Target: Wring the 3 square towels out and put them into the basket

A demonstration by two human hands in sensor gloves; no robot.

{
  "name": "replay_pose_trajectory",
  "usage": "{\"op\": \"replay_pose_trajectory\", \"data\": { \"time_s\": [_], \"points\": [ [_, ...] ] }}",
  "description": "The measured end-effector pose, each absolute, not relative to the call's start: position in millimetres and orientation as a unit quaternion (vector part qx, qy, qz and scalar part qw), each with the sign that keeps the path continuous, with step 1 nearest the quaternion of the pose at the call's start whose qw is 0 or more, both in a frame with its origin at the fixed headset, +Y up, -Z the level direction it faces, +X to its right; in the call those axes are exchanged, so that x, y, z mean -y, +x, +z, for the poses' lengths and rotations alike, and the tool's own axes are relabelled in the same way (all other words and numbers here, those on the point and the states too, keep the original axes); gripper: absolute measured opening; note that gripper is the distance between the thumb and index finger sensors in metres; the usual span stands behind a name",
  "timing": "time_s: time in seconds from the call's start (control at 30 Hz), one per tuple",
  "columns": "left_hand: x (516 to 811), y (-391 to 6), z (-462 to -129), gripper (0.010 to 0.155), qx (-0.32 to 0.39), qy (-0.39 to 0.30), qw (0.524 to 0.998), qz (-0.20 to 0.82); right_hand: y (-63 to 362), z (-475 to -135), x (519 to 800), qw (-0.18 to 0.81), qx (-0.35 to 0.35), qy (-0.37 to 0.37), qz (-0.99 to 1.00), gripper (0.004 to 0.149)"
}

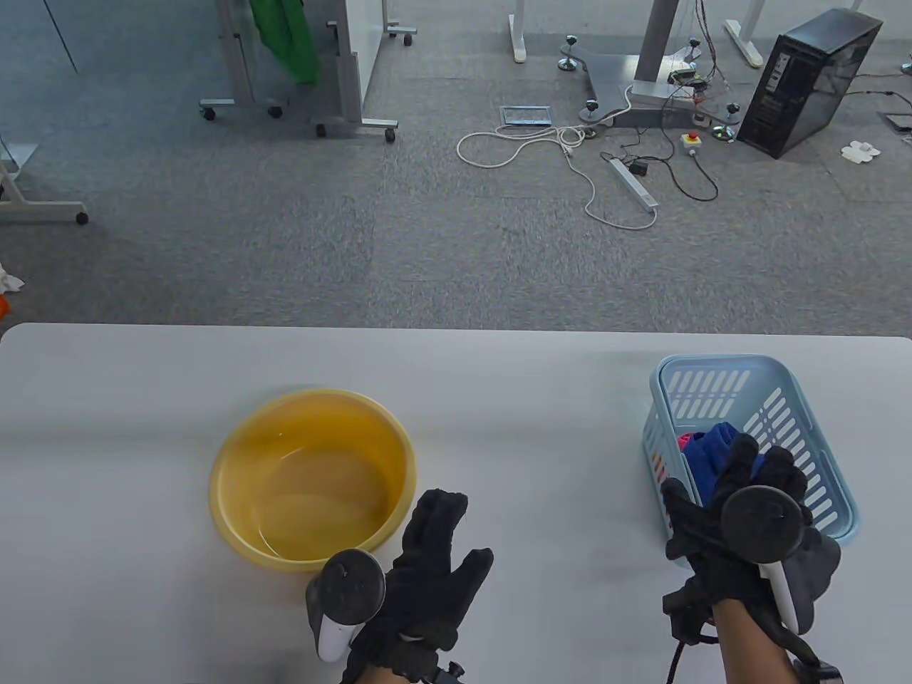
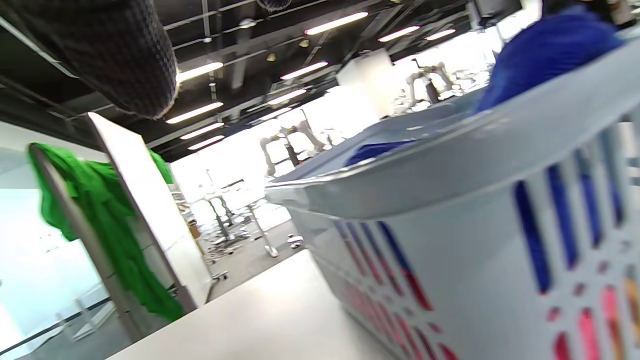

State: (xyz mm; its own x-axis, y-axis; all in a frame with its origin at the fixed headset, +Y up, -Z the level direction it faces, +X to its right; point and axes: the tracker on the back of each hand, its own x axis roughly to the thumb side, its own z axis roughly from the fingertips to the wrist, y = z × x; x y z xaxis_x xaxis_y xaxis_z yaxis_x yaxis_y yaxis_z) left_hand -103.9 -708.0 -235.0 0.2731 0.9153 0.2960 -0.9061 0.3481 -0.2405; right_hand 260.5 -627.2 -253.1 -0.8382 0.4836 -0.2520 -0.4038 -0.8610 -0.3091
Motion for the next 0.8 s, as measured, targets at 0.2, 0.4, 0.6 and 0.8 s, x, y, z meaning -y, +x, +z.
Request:
{"op": "replay_pose_trajectory", "data": {
  "time_s": [0.2, 0.4, 0.6, 0.8],
  "points": [
    [703.4, -104.7, -233.4, 0.078, 0.196, 0.014, 0.825, 0.530, 224.9, -245.5, 624.4, 0.192, 0.131, -0.087, 0.969, 0.099],
    [706.9, -105.2, -234.4, 0.078, 0.187, 0.004, 0.833, 0.520, 197.4, -238.9, 638.6, 0.198, 0.096, -0.031, 0.975, 0.099],
    [707.9, -105.8, -234.9, 0.078, 0.178, 0.006, 0.843, 0.507, 170.2, -232.6, 660.8, 0.203, 0.081, 0.015, 0.976, 0.100],
    [709.7, -105.9, -236.4, 0.078, 0.172, 0.002, 0.850, 0.498, 154.6, -230.4, 676.8, 0.238, 0.085, 0.026, 0.967, 0.099]
  ]
}}
